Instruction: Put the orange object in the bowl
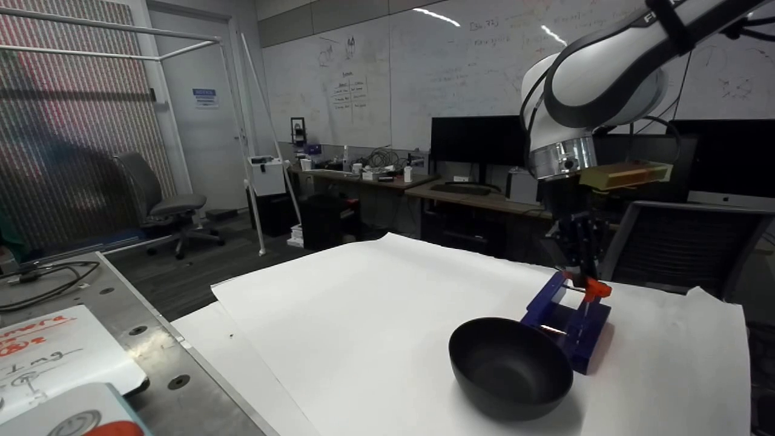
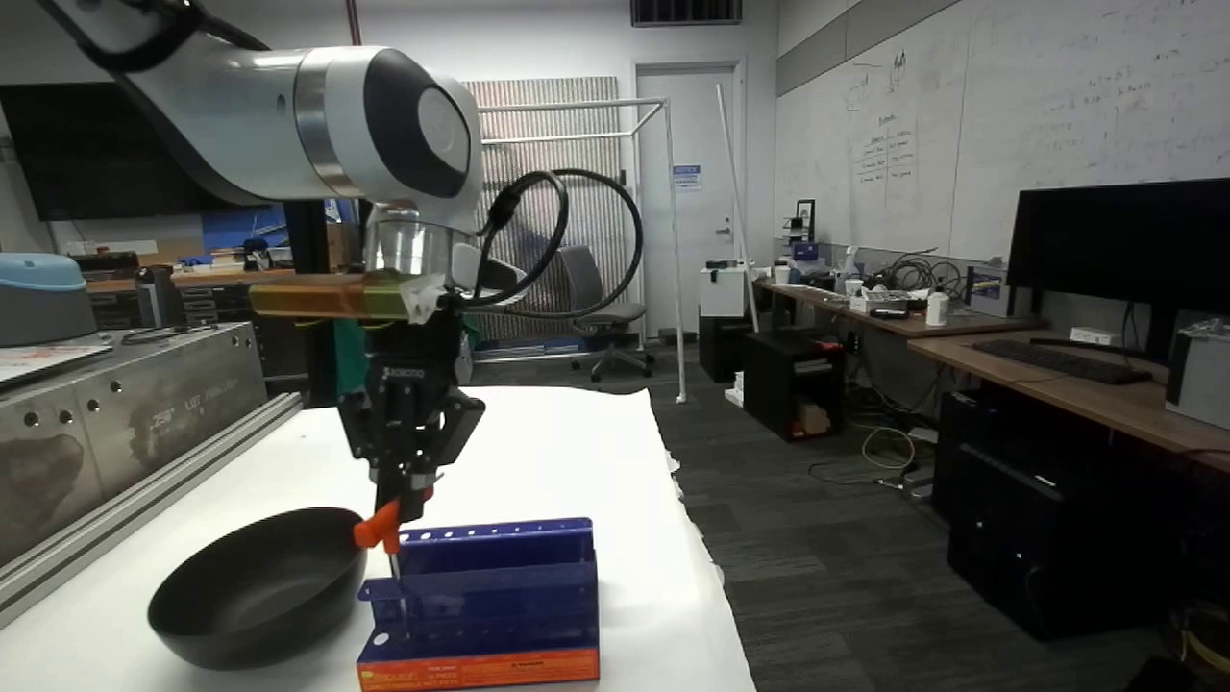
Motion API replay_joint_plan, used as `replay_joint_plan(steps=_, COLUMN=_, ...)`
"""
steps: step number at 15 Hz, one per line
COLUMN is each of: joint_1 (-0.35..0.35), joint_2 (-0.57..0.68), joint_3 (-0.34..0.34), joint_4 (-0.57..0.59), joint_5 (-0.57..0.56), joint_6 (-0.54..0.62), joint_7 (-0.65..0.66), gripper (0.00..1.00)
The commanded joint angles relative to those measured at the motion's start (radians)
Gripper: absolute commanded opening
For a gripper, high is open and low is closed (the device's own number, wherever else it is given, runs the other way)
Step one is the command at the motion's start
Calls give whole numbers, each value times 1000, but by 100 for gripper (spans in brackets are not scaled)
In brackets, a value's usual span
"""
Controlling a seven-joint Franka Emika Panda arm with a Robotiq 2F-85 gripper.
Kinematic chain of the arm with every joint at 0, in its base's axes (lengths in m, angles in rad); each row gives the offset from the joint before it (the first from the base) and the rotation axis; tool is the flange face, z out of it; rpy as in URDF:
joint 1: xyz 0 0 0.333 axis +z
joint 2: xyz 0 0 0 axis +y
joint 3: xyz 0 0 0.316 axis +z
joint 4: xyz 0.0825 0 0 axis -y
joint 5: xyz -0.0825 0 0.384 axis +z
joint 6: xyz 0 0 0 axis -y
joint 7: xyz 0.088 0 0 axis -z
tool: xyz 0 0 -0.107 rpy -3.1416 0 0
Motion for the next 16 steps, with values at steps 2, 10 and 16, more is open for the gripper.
replay_joint_plan(steps=2, joint_1=7, joint_2=-62, joint_3=-6, joint_4=-15, joint_5=29, joint_6=-67, joint_7=-90, gripper=10)
replay_joint_plan(steps=10, joint_1=45, joint_2=-262, joint_3=22, joint_4=85, joint_5=52, joint_6=-282, joint_7=-113, gripper=11)
replay_joint_plan(steps=16, joint_1=50, joint_2=-173, joint_3=-25, joint_4=145, joint_5=342, joint_6=-273, joint_7=-305, gripper=7)
